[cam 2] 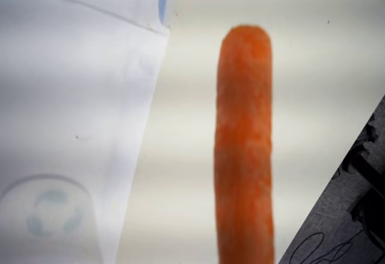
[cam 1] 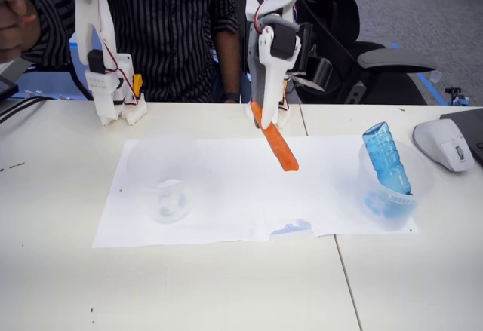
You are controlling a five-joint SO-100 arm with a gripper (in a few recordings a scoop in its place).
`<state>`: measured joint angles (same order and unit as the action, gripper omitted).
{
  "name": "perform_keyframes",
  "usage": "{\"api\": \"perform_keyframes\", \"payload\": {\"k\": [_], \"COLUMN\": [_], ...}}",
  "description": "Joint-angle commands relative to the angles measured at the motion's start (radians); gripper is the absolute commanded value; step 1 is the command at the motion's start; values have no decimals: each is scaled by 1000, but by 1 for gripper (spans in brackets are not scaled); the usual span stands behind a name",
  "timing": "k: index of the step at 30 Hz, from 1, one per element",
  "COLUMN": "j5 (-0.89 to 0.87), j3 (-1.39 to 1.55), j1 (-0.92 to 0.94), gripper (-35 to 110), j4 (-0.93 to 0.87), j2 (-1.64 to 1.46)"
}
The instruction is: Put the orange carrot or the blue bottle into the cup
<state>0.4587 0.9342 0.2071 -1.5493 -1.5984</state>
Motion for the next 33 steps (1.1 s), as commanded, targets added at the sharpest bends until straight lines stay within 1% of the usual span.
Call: {"api": "perform_keyframes", "payload": {"k": [1, 16, 25, 33], "j5": [-2, 8, 8, 9], "j3": [-69, -69, -69, -69], "j1": [106, 442, 594, 684], "gripper": [2, 2, 2, 2], "j4": [-9, 0, 5, 8], "j2": [-161, -173, -173, -156]}}
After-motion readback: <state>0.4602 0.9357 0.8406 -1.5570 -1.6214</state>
